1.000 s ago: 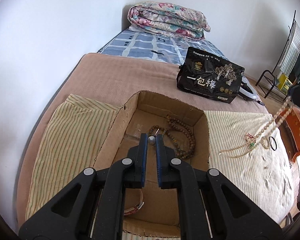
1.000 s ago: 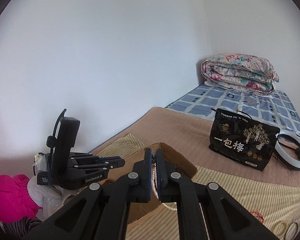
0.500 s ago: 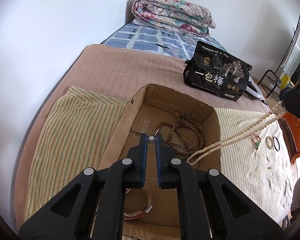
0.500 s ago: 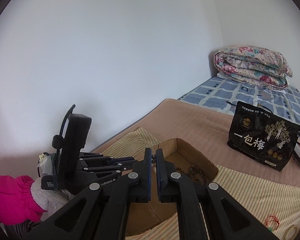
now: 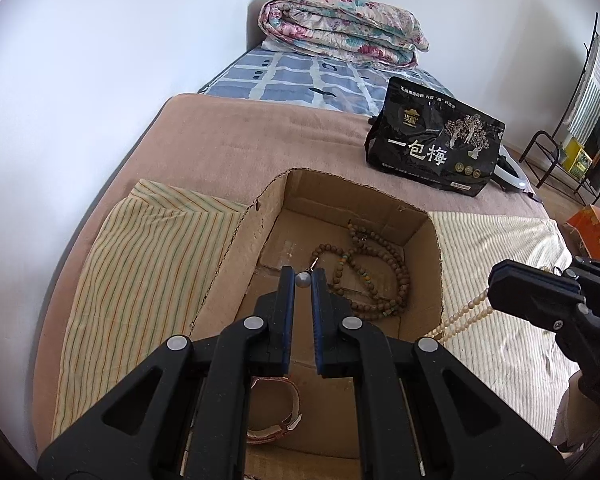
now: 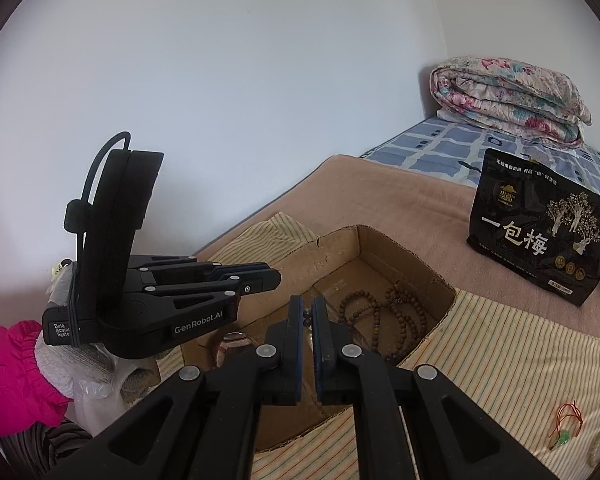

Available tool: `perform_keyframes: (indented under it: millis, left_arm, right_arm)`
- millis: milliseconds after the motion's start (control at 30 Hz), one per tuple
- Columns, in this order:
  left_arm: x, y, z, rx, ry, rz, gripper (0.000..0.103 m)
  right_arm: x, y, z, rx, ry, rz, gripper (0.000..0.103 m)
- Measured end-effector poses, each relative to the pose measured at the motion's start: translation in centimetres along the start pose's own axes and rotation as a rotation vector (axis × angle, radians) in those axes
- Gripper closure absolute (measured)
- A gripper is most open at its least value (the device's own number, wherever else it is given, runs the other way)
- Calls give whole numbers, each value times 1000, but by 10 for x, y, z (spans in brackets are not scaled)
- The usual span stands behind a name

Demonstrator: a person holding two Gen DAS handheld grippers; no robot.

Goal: Organize jewelry
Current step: 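Open both tools to drop the pearls into the box, then move both tools back toward the jade pendant and bracelets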

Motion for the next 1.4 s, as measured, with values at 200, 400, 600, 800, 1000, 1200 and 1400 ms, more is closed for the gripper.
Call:
perform_keyframes:
  millis: [200,400,600,800,1000,1200,1400]
  left_arm:
    - [0,0,0,-4,2,1,97]
    - [-2,3,-1,-17,-1,-19,54]
    - [-4,9,-3,-27,-4,-38,51]
    - [-6,14,-9,-27,-15,-48,51]
    - [-8,22,-28,-24,-38,-70,51]
    - [-9,26,-53,-16,-68,-81,51]
    - [-8,29,-82,24,-87,-87,51]
  right_arm:
    - [7,-2,1,-4,1,24,96]
    - [9,3,1,19,1,18,61]
    - [11,12,-2,63,2,5,27]
    - [11,26,-8,100,-9,-18,13]
    - [13,51,-19,141,-30,-50,1]
    - [20,75,-41,196,-61,-72,0]
    - [31,99,-68,256,-100,-65,0]
Point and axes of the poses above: each gripper's, at about its wrist camera, not at the fingertips, and y roughly against the way its jaws point, z to its left, x to its underside, the point moved 6 cm from there along -y, roughly the way its jaws point, and after that the axes turned 2 degrees about z, right-handed, at the moved point
